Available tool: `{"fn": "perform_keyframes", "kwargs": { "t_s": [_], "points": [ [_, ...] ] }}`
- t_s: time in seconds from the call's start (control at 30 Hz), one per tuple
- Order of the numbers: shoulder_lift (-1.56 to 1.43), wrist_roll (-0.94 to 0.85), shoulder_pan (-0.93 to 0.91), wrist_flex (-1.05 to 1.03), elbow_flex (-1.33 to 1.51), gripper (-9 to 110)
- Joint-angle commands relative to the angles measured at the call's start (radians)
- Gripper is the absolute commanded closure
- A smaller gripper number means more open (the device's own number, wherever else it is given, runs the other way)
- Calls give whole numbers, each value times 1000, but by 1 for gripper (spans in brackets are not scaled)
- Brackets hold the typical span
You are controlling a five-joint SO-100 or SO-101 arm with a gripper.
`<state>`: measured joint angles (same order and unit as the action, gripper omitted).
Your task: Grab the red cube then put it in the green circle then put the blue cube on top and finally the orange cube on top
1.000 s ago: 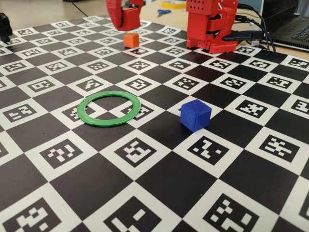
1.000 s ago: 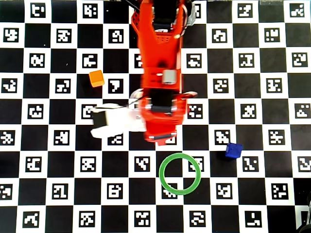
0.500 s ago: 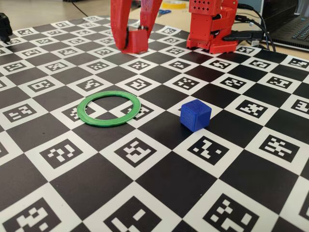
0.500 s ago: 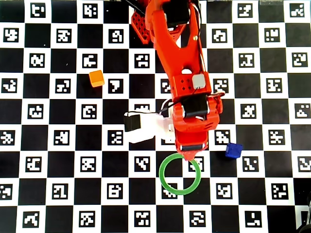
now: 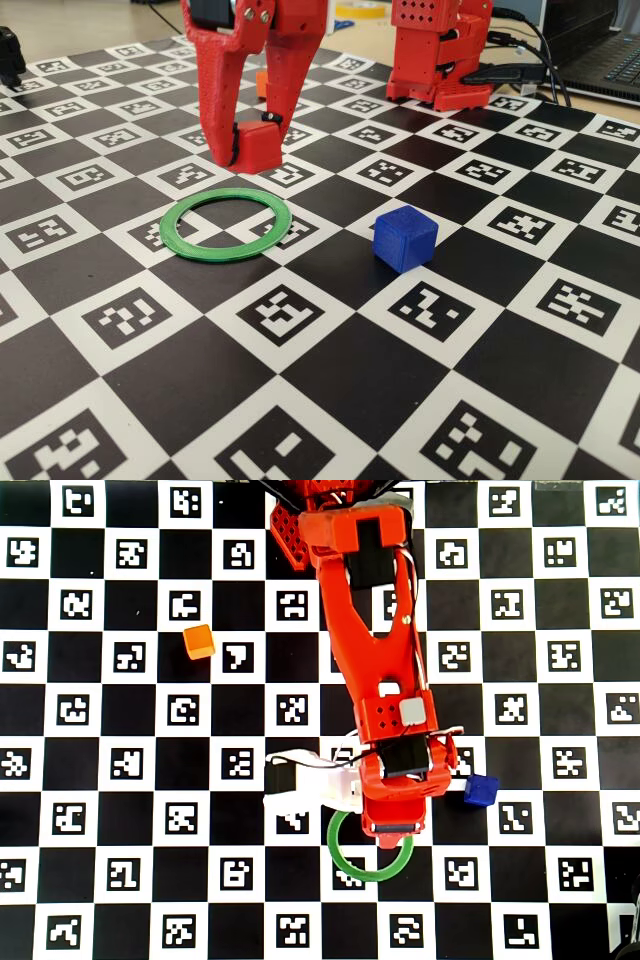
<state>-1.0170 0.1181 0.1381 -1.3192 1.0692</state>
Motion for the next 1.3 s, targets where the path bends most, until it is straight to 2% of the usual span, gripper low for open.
{"fn": "perform_keyframes", "kwargs": {
  "t_s": [0.0,0.53,1.27],
  "points": [
    [-9,-17,0,3,-121,98],
    [118,-94,-38,9,-209,98],
    [170,-86,-46,17,-236,96]
  ]
}}
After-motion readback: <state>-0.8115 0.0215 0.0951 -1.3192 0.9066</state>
